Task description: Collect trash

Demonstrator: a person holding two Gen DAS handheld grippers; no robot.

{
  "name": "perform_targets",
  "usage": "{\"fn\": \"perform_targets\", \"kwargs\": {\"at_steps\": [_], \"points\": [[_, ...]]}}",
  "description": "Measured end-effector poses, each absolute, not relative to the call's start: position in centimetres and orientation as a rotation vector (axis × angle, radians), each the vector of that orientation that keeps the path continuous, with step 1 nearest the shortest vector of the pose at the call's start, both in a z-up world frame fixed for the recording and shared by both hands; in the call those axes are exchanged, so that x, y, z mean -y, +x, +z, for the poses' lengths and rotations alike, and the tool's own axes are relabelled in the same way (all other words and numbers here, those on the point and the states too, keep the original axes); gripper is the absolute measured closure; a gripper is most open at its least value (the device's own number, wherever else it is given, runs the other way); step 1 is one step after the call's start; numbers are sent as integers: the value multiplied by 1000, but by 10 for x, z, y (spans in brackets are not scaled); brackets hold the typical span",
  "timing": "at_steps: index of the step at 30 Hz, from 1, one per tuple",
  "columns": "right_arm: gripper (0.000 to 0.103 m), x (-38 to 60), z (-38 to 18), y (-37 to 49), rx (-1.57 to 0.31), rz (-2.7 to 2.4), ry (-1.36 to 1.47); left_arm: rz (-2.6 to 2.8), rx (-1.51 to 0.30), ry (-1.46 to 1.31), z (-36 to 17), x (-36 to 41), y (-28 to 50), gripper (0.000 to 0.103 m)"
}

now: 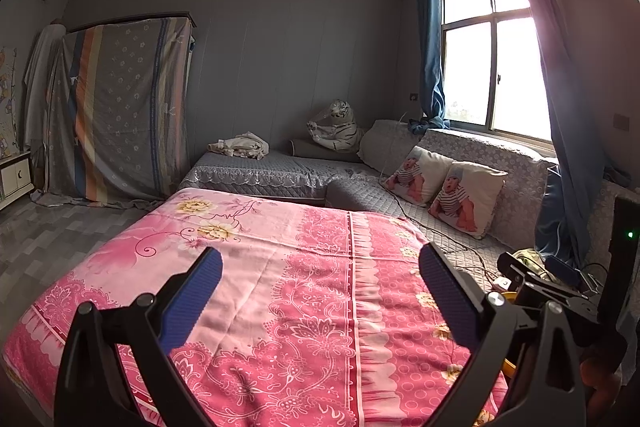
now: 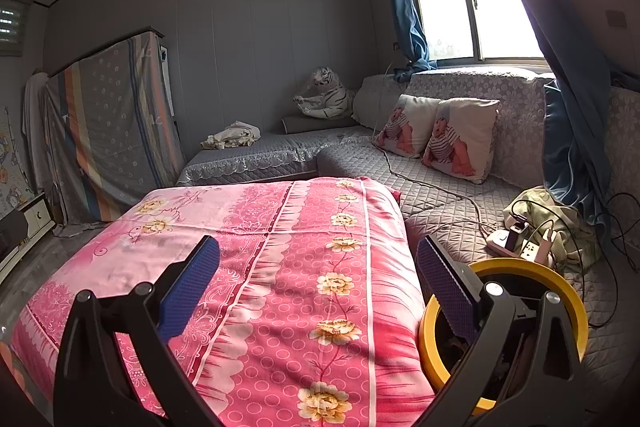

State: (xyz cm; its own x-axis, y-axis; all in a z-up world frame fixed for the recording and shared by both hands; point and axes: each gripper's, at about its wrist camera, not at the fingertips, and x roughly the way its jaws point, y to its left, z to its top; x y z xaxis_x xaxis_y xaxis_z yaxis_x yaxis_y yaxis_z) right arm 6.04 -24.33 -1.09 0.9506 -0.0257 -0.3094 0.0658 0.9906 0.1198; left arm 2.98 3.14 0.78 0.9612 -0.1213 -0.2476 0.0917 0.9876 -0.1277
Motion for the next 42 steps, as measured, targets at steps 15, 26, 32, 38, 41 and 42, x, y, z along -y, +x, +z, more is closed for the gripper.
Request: {"fn": "perform_targets", "kwargs": {"at_steps": [15,26,32,38,41,42], "points": [[8,245,-17,63,-327,-50,139,-124,-270,-117,6,-31,34,8],[8,246,-20,65,-338,-52,146,-126,-265,-125,4,-32,36,8],[8,246,-21,65,-338,-53,145,-122,-264,-130,5,-32,35,8],[8,246,-20,65,-340,-52,146,-126,-272,-130,4,-32,37,8],[8,246,-20,65,-340,-52,146,-126,-271,-129,4,-32,37,8],[8,246,-20,65,-340,-52,147,-125,-272,-128,4,-32,37,8]]}}
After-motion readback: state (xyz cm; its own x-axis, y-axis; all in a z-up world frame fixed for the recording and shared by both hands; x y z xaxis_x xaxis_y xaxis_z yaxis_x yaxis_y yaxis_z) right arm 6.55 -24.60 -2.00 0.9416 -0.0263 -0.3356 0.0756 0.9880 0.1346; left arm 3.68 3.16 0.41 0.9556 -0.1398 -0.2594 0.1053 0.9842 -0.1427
